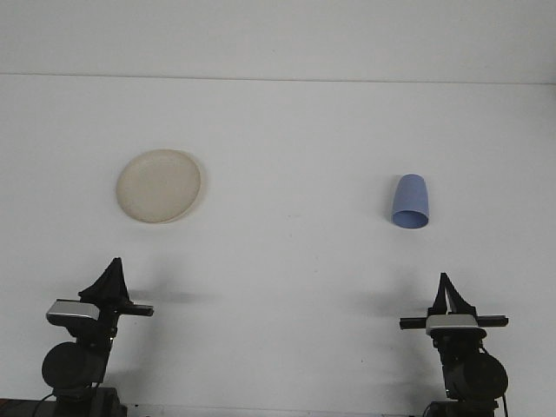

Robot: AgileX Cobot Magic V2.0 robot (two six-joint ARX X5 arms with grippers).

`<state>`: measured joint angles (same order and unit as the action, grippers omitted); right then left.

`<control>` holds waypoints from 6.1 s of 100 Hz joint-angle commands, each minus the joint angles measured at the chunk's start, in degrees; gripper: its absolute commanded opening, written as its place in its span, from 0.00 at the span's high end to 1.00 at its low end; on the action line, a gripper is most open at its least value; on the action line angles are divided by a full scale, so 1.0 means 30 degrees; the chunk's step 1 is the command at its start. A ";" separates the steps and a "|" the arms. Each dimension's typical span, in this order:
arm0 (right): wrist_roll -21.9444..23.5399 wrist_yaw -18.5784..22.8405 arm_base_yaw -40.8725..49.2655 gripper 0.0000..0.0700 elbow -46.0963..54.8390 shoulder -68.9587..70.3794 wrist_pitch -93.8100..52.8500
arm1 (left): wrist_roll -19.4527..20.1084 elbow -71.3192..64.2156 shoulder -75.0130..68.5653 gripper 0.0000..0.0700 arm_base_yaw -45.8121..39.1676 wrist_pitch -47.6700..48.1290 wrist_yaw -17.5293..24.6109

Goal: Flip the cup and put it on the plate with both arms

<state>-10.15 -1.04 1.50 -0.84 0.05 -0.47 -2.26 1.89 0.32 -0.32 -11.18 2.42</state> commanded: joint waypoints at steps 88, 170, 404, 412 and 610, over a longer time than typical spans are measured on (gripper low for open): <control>0.5741 0.0415 0.0015 0.10 -0.7089 0.7460 -0.1530 | 0.0007 -0.0357 -0.0022 0.98 -0.0015 -0.0277 -0.0095; 0.0954 -0.0291 -0.0918 0.11 -0.7096 2.5019 1.2917 | 0.0007 -0.0357 -0.0022 0.98 -0.0015 -0.0277 -0.0095; 0.5595 0.7745 0.3920 0.99 -2.1653 2.0393 -1.6925 | -0.0131 -0.0357 -0.0022 0.98 -0.0015 -0.0291 -0.0095; 0.5166 0.7067 0.5646 0.99 -2.3249 2.1821 -1.8637 | -0.0131 -0.0357 -0.0022 0.98 -0.0015 -0.0299 -0.0095; 0.2543 0.0852 1.5890 0.99 -2.8072 3.4906 -2.2192 | -0.0131 -0.0357 -0.0022 0.98 -0.0015 -0.0153 -0.0095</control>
<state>-1.76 1.45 48.38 -83.77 102.54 -66.76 -2.48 1.89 0.32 -0.32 -11.09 2.44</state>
